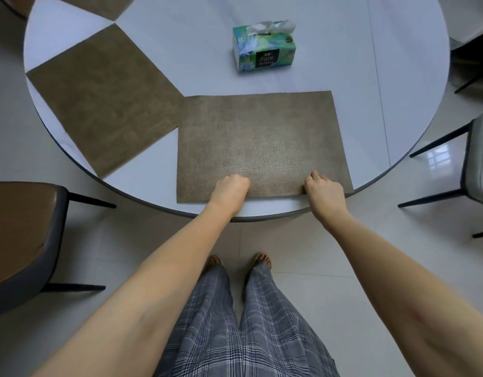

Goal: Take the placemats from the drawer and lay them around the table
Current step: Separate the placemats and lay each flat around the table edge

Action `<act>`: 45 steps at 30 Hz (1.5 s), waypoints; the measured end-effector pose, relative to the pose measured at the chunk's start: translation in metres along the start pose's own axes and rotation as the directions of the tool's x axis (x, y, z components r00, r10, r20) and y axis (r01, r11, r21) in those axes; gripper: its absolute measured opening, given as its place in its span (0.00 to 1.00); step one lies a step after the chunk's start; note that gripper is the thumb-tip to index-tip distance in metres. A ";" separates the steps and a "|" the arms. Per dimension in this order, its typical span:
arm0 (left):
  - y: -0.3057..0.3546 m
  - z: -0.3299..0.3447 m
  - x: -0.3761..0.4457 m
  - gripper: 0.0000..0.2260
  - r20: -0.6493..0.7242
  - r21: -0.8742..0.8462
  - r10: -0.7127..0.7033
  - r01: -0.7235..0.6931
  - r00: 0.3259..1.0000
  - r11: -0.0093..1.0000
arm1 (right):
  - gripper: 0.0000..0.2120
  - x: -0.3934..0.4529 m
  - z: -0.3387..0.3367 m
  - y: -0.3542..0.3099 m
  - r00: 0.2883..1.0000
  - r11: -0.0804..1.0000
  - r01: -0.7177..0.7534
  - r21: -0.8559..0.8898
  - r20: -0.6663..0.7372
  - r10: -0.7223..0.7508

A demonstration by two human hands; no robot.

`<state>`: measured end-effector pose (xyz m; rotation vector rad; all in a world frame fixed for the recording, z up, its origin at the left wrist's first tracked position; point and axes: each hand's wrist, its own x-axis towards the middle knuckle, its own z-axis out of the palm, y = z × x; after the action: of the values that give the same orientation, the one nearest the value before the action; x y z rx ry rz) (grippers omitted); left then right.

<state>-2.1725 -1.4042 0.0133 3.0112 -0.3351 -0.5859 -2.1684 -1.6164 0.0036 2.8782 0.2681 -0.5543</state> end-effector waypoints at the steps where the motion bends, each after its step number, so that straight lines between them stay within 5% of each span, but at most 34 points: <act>1: 0.001 0.000 -0.001 0.12 -0.001 0.000 0.002 -0.002 1.000 1.000 | 0.18 0.000 0.000 0.000 1.000 1.000 -0.003 -0.001 -0.002 0.003; 18: 0.013 -0.001 0.005 0.11 0.006 -0.005 -0.010 0.010 1.000 1.000 | 0.20 0.005 0.011 0.008 0.999 0.999 -0.041 0.037 0.004 0.041; 33: 0.019 -0.002 0.000 0.13 0.012 0.009 -0.014 0.014 1.000 1.000 | 0.24 0.003 0.022 0.010 0.996 0.970 -0.056 0.238 -0.057 0.071; 39: 0.018 0.004 -0.002 0.15 0.013 0.015 -0.014 0.014 1.000 1.000 | 0.22 -0.007 0.036 0.014 0.955 0.882 -0.283 0.376 0.029 0.294; 45: 0.014 0.008 0.000 0.13 0.031 0.024 0.005 -0.006 0.999 1.000 | 0.28 -0.015 0.044 0.010 0.952 0.877 -0.299 0.375 0.048 0.304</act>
<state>-2.1787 -1.4182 0.0076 3.0254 -0.3548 -0.6337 -2.1958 -1.6381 -0.0293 3.1990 -0.3241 -0.5810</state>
